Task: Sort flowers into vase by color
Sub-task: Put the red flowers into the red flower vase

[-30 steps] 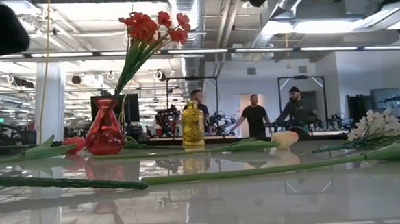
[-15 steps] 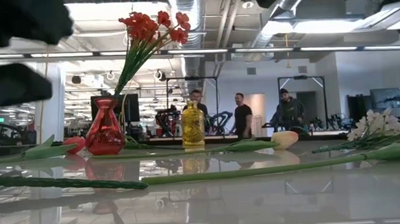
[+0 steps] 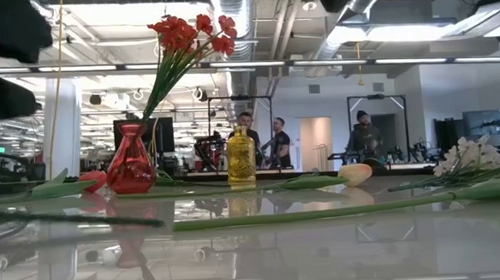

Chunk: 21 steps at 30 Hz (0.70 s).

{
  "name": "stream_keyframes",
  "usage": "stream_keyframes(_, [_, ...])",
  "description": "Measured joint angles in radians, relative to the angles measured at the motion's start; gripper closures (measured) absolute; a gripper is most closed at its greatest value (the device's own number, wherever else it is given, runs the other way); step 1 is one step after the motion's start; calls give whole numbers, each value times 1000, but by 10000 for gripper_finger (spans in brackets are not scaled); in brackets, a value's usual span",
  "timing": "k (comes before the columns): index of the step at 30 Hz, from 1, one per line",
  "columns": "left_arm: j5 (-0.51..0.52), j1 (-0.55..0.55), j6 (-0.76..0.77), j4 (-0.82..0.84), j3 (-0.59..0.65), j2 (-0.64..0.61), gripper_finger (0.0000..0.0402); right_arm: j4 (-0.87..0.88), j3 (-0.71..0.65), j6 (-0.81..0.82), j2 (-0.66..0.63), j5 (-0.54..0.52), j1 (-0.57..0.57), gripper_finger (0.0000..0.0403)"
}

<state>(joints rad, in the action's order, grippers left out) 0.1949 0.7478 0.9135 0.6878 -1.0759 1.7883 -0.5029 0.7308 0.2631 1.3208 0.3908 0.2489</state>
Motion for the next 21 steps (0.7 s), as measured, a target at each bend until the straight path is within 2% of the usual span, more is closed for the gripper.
stream_keyframes(6, [67,-109,27,46,-5,-232,396,0,62,-21,-65,0,-3,332])
stream_keyframes(11, [75,-204,84,31,-4,-424,397,112,142,-214,-81,-12,4,332])
stream_keyframes(14, [55,-246,116,-57,-4,-500,392,240,195,-338,-62,-125,24,332])
stream_keyframes(21, [-39,-330,167,-300,-5,-554,392,488,325,-562,24,-543,78,329])
